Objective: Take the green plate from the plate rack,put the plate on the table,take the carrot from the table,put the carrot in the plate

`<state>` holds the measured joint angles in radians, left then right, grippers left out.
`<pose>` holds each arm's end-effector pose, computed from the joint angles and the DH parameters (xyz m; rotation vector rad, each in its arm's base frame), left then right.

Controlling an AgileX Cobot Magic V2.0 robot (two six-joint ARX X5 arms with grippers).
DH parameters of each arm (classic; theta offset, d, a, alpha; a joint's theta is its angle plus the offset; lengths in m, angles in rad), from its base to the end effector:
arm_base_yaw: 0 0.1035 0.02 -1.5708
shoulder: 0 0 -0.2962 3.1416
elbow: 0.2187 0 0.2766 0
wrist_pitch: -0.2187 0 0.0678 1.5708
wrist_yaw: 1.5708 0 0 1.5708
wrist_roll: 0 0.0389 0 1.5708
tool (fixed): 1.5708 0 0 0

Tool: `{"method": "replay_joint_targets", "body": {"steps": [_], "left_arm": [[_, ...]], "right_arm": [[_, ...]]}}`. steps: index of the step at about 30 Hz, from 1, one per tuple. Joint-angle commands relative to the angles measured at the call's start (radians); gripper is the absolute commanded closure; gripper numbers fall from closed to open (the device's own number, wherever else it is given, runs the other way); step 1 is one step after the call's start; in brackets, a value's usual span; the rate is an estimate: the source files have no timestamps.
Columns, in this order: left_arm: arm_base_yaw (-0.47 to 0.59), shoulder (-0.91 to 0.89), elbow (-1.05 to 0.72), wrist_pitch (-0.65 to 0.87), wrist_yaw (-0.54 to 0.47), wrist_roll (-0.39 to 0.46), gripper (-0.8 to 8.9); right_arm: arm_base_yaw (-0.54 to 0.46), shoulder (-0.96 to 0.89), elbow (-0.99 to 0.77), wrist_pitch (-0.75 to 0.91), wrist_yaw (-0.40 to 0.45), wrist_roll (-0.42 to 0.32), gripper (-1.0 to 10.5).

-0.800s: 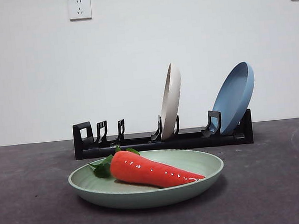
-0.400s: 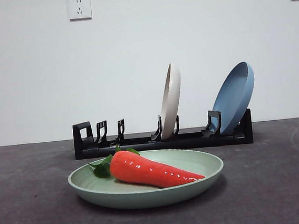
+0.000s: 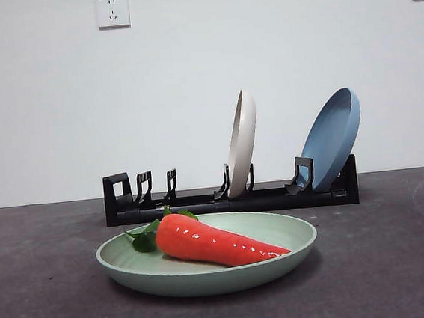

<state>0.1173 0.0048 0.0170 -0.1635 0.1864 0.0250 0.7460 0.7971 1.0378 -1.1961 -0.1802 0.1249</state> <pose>0.0980 0.0043 0.1522 0.0021 0.1487 -0.0708 0.0850 0.0880 0.3514 -0.1683 0.9978 0.7899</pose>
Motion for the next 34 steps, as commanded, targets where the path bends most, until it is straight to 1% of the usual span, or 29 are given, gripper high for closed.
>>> {"method": "replay_joint_targets", "body": {"steps": [1, 6, 9, 10, 13, 16, 17, 19, 20, 23, 25, 29, 31, 34], "left_arm": [[0.002, -0.002, -0.014, 0.001, 0.000, -0.005, 8.15], [0.002, -0.002, -0.014, 0.001, 0.000, -0.006, 8.15], [0.002, -0.002, -0.014, 0.002, 0.000, -0.006, 8.15], [0.002, -0.002, -0.014, 0.001, 0.000, -0.006, 8.15], [0.002, -0.002, -0.014, 0.001, 0.000, -0.006, 8.15], [0.002, -0.002, -0.014, 0.000, 0.000, -0.006, 8.15], [0.002, -0.002, -0.014, 0.001, 0.000, -0.006, 8.15], [0.002, -0.002, -0.014, 0.000, 0.000, -0.006, 8.15], [0.002, -0.002, -0.014, 0.000, 0.000, -0.006, 8.15], [0.002, -0.002, -0.014, 0.000, 0.000, -0.006, 8.15], [0.002, -0.002, -0.014, 0.000, 0.000, -0.006, 8.15], [0.002, -0.002, -0.014, -0.002, 0.000, -0.006, 8.15], [0.002, -0.002, -0.014, -0.002, 0.000, -0.006, 8.15], [0.002, -0.002, -0.014, -0.002, 0.000, -0.005, 8.15]], "right_arm": [[0.002, -0.002, -0.002, 0.005, 0.001, 0.009, 9.5], [-0.011, -0.012, -0.002, 0.005, 0.007, 0.008, 9.5], [-0.067, -0.045, -0.002, 0.032, 0.003, -0.080, 9.5], [-0.099, -0.058, -0.003, 0.060, 0.003, -0.092, 9.5], [-0.234, -0.107, -0.003, 0.180, -0.013, -0.092, 9.5], [-0.399, -0.169, -0.014, 0.300, -0.082, -0.104, 9.5], [-0.456, -0.192, -0.026, 0.340, -0.095, -0.114, 9.5], [-0.537, -0.234, -0.064, 0.417, -0.108, -0.137, 9.5], [-0.581, -0.265, -0.101, 0.473, -0.108, -0.152, 9.5], [-0.653, -0.351, -0.229, 0.620, -0.106, -0.170, 9.5], [-0.672, -0.414, -0.343, 0.738, -0.106, -0.167, 9.5], [-0.675, -0.537, -0.593, 0.976, -0.097, -0.158, 9.5], [-0.675, -0.596, -0.710, 1.064, -0.057, -0.129, 9.5], [-0.675, -0.673, -0.839, 1.109, 0.034, -0.068, 9.5]]}}
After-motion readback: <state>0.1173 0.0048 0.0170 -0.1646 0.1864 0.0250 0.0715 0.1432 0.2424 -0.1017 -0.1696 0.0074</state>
